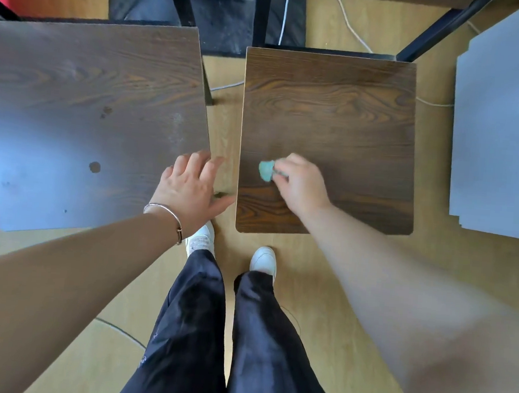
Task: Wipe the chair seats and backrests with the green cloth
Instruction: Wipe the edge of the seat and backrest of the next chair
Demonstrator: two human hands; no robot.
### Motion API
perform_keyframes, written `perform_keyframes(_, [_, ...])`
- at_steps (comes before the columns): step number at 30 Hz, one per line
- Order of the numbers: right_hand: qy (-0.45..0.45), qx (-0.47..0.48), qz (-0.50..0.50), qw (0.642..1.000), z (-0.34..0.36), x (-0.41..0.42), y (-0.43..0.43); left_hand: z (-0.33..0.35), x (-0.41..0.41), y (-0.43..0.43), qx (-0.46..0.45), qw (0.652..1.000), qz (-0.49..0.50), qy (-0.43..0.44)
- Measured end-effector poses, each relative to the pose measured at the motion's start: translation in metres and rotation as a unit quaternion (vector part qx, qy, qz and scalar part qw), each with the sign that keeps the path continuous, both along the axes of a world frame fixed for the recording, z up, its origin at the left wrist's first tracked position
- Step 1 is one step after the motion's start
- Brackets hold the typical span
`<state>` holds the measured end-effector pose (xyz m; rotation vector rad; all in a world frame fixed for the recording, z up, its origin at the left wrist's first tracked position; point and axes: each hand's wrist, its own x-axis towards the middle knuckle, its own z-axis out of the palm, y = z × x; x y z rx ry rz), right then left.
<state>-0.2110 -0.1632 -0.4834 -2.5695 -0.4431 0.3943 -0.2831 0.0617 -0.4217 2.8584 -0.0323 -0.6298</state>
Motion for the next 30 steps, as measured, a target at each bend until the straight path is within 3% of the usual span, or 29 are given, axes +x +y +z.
perform_keyframes(4, [0.028, 0.01, 0.074, 0.997, 0.0, -0.068, -0.012, 0.006, -0.013, -0.016, 0.006, 1.0, 0.013, 0.003])
perform_keyframes(7, [0.066, 0.042, 0.068, 0.995, 0.007, -0.071, -0.017, 0.007, -0.022, -0.035, 0.002, 1.0, 0.028, 0.006])
perform_keyframes(11, [0.091, 0.103, -0.128, 0.982, 0.03, -0.051, -0.052, 0.01, -0.032, -0.06, -0.001, 0.999, 0.031, 0.006])
perform_keyframes(16, [0.088, 0.05, -0.283, 0.954, 0.039, -0.035, -0.156, 0.008, -0.03, -0.086, 0.009, 1.0, 0.003, 0.007])
perform_keyframes(20, [0.102, 0.039, -0.397, 0.911, 0.036, -0.038, -0.223, 0.001, -0.02, -0.102, 0.005, 1.0, -0.007, -0.003])
perform_keyframes(24, [0.109, 0.041, -0.442, 0.889, 0.028, -0.049, -0.241, -0.007, -0.008, -0.117, -0.007, 1.0, -0.006, -0.013])
perform_keyframes(30, [0.048, -0.025, -0.459, 0.887, 0.007, -0.053, -0.225, -0.01, 0.004, -0.111, -0.021, 0.999, -0.002, -0.032])
